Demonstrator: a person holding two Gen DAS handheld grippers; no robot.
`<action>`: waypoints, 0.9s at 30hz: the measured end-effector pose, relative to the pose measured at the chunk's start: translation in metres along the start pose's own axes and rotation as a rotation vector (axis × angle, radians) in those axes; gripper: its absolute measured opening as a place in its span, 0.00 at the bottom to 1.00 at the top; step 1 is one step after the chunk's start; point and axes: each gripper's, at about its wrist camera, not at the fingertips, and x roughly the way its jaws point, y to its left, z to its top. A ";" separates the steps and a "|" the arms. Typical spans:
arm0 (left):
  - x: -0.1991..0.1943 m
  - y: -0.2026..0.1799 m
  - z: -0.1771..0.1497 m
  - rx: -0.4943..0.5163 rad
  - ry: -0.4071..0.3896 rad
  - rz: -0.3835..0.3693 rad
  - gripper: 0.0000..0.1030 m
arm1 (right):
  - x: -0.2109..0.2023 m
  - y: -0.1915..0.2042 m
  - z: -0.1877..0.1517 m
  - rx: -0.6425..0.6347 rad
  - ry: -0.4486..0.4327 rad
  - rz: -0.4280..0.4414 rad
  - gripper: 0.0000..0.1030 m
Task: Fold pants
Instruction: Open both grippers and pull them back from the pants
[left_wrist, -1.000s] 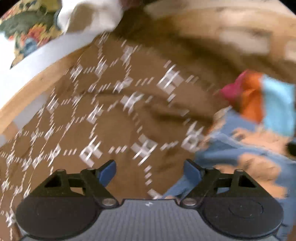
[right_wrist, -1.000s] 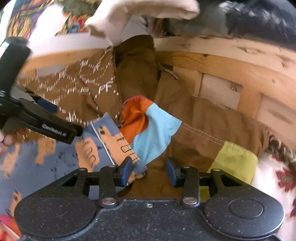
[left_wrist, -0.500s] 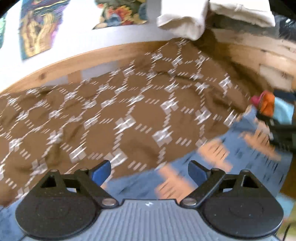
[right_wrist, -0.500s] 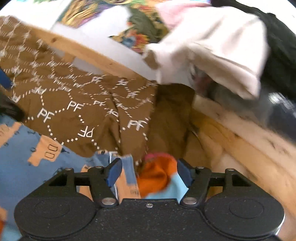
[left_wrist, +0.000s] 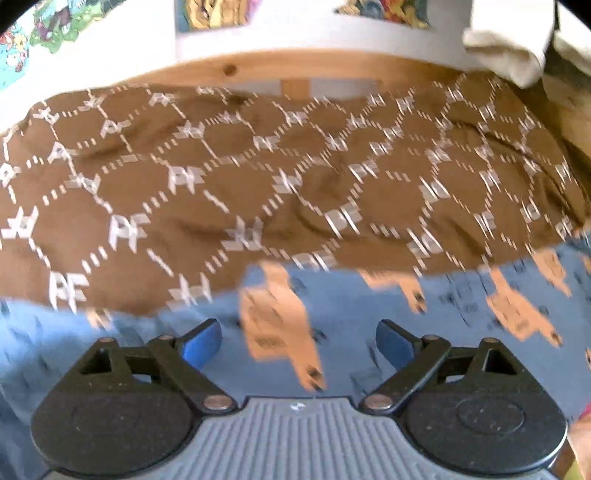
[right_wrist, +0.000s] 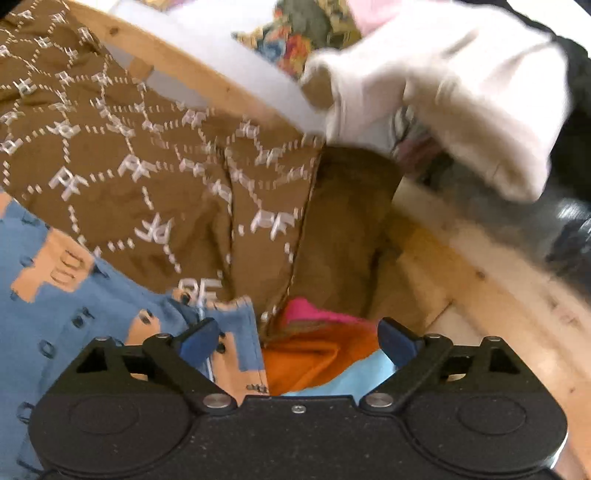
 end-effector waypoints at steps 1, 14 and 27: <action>0.002 0.006 0.007 0.003 -0.002 0.011 0.91 | -0.006 0.004 0.002 0.002 -0.017 0.020 0.92; 0.044 0.035 0.059 0.054 0.223 -0.155 0.13 | -0.051 0.047 0.027 0.175 -0.008 0.601 0.91; 0.037 0.009 0.046 0.155 0.152 0.026 0.09 | -0.026 -0.003 0.013 0.424 0.096 0.594 0.90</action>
